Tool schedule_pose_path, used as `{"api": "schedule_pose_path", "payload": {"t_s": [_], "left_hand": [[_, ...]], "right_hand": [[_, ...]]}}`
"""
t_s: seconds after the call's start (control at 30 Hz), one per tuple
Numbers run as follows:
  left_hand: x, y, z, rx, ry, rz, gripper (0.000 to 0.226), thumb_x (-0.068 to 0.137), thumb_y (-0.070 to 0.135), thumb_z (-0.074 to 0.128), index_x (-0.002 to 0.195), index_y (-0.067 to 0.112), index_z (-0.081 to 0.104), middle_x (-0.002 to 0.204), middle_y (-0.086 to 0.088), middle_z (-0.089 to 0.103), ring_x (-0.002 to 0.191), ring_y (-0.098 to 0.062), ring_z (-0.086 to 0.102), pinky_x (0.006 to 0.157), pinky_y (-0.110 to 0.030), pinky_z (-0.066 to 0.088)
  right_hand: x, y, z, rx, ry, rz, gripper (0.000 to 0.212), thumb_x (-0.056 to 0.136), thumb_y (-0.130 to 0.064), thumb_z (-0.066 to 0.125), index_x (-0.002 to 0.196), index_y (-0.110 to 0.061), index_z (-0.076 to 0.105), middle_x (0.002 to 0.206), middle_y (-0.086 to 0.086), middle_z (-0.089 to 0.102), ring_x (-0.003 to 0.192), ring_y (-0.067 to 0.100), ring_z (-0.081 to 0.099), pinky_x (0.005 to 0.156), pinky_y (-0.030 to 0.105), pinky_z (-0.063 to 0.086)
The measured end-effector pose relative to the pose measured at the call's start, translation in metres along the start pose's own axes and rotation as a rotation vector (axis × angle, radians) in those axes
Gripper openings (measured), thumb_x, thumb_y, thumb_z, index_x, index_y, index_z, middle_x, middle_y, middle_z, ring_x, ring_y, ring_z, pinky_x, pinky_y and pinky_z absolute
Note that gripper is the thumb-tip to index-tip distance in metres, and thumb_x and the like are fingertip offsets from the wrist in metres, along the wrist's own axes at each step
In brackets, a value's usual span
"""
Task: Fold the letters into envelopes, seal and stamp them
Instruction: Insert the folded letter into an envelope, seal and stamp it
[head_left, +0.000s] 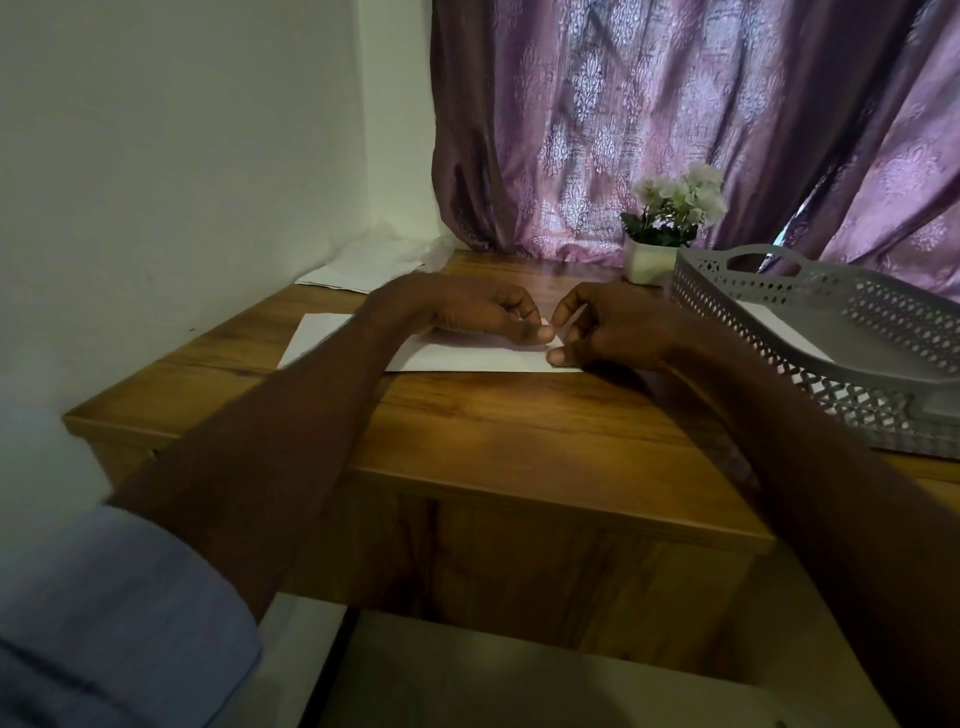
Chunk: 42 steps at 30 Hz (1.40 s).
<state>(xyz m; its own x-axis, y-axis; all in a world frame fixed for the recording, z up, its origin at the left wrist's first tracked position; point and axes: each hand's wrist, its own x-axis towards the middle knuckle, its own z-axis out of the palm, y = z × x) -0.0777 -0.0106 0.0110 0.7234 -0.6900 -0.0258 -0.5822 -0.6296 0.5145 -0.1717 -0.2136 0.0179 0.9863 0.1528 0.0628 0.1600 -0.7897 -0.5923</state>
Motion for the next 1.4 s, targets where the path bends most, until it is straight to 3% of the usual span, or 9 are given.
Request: {"api": "schedule_pose_path", "payload": {"t_s": [0.17, 0.43, 0.6, 0.73, 0.83, 0.97, 1.1, 1.27, 1.4], "left_hand": [[0.004, 0.004, 0.006, 0.055, 0.026, -0.025, 0.037, 0.083, 0.071, 0.067, 0.102, 0.039, 0.063, 0.107, 0.015, 0.064, 0.099, -0.010, 0.057, 0.077, -0.031, 0.040], [0.009, 0.005, 0.012, -0.005, 0.054, -0.051, 0.047, 0.060, 0.070, 0.069, 0.096, 0.040, 0.068, 0.110, 0.012, 0.066, 0.104, -0.015, 0.057, 0.088, -0.038, 0.045], [0.008, 0.006, 0.014, 0.028, 0.042, -0.049, 0.040, 0.064, 0.074, 0.068, 0.093, 0.046, 0.064, 0.119, 0.012, 0.063, 0.112, -0.018, 0.056, 0.100, -0.047, 0.047], [0.007, 0.009, 0.014, 0.020, 0.041, -0.058, 0.043, 0.057, 0.071, 0.068, 0.091, 0.045, 0.064, 0.117, 0.009, 0.061, 0.110, -0.020, 0.055, 0.098, -0.046, 0.045], [0.005, 0.014, 0.014, 0.007, 0.041, -0.058, 0.048, 0.061, 0.068, 0.069, 0.098, 0.038, 0.064, 0.120, 0.006, 0.061, 0.112, -0.022, 0.055, 0.097, -0.044, 0.044], [0.005, 0.013, 0.014, -0.004, 0.046, -0.073, 0.026, 0.084, 0.049, 0.070, 0.103, 0.033, 0.063, 0.125, 0.000, 0.059, 0.116, -0.026, 0.052, 0.100, -0.045, 0.042], [0.003, 0.012, 0.012, 0.005, 0.056, -0.071, 0.023, 0.091, 0.050, 0.070, 0.101, 0.031, 0.061, 0.126, 0.002, 0.059, 0.113, -0.021, 0.051, 0.095, -0.042, 0.041], [0.000, 0.010, 0.012, -0.037, 0.046, -0.056, 0.027, 0.094, 0.045, 0.066, 0.112, 0.024, 0.064, 0.125, 0.001, 0.060, 0.112, -0.020, 0.052, 0.092, -0.039, 0.042], [-0.002, 0.010, 0.009, -0.149, 0.018, -0.056, 0.012, 0.102, 0.035, 0.060, 0.098, 0.024, 0.064, 0.108, 0.003, 0.062, 0.101, -0.017, 0.052, 0.088, -0.036, 0.040]], "right_hand": [[0.001, 0.001, 0.002, -0.026, 0.022, 0.008, 0.052, 0.076, -0.030, 0.090, 0.114, -0.014, 0.057, 0.106, 0.006, 0.067, 0.090, 0.017, 0.059, 0.076, 0.033, 0.051], [-0.004, 0.004, 0.002, -0.121, 0.033, -0.036, 0.039, 0.079, -0.037, 0.086, 0.097, -0.023, 0.055, 0.095, -0.003, 0.064, 0.082, 0.011, 0.057, 0.066, 0.027, 0.043], [-0.009, 0.002, -0.001, -0.062, -0.009, -0.026, 0.036, 0.076, -0.034, 0.087, 0.094, -0.019, 0.060, 0.093, 0.000, 0.065, 0.084, 0.014, 0.058, 0.075, 0.031, 0.050], [-0.008, 0.004, 0.006, 0.072, 0.085, 0.029, 0.033, 0.080, -0.037, 0.085, 0.093, -0.014, 0.064, 0.081, 0.002, 0.071, 0.074, 0.016, 0.063, 0.068, 0.035, 0.052], [-0.005, 0.004, 0.009, -0.042, 0.104, 0.016, 0.037, 0.078, -0.038, 0.087, 0.095, -0.015, 0.063, 0.084, 0.001, 0.069, 0.079, 0.016, 0.063, 0.075, 0.038, 0.053], [-0.006, -0.002, 0.003, -0.166, 0.029, -0.008, 0.040, 0.082, -0.043, 0.082, 0.101, -0.016, 0.060, 0.087, -0.004, 0.065, 0.077, 0.010, 0.057, 0.068, 0.028, 0.047], [-0.011, -0.009, -0.005, -0.229, -0.070, -0.033, 0.039, 0.084, -0.041, 0.080, 0.106, -0.016, 0.060, 0.097, 0.000, 0.065, 0.086, 0.014, 0.058, 0.079, 0.033, 0.050], [-0.016, -0.004, -0.002, 0.029, -0.062, 0.031, 0.034, 0.085, -0.032, 0.081, 0.106, -0.011, 0.065, 0.096, 0.006, 0.070, 0.084, 0.015, 0.061, 0.075, 0.034, 0.051], [-0.010, 0.004, 0.005, 0.235, 0.113, 0.131, 0.008, 0.094, -0.012, 0.071, 0.101, -0.011, 0.067, 0.100, 0.013, 0.072, 0.086, 0.018, 0.064, 0.081, 0.037, 0.055]]}}
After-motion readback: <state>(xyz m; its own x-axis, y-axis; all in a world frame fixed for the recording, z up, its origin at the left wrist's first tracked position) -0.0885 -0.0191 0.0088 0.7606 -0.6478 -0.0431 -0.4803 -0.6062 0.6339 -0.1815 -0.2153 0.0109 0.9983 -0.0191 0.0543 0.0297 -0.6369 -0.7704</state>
